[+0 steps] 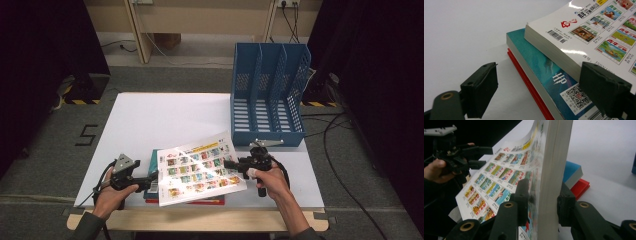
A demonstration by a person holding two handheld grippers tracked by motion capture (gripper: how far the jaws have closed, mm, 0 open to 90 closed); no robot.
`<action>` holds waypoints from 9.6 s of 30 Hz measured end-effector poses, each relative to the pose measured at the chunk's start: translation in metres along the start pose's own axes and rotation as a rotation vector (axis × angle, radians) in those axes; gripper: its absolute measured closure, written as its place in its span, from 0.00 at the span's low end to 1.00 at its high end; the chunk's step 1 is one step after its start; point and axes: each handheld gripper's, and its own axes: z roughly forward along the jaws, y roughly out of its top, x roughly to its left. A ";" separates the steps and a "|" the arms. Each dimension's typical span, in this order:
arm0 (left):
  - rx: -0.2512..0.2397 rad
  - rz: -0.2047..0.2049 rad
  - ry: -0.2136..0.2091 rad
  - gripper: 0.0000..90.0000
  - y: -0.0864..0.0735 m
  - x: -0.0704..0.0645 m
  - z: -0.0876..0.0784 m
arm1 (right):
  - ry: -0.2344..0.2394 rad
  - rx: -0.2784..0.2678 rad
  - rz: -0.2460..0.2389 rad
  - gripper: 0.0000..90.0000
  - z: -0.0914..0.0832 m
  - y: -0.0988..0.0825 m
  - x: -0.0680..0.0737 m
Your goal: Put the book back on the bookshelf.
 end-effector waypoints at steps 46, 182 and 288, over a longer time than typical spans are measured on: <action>0.155 -0.036 0.178 0.14 -0.019 0.046 0.012 | -0.549 0.403 -0.391 0.82 -0.139 0.146 0.096; 0.152 -0.033 0.182 0.13 -0.020 0.046 0.013 | -0.617 0.364 -0.329 0.82 -0.126 0.260 0.087; 0.156 -0.020 0.190 0.13 -0.020 0.045 0.012 | -0.518 0.235 -0.081 0.68 -0.035 0.257 -0.028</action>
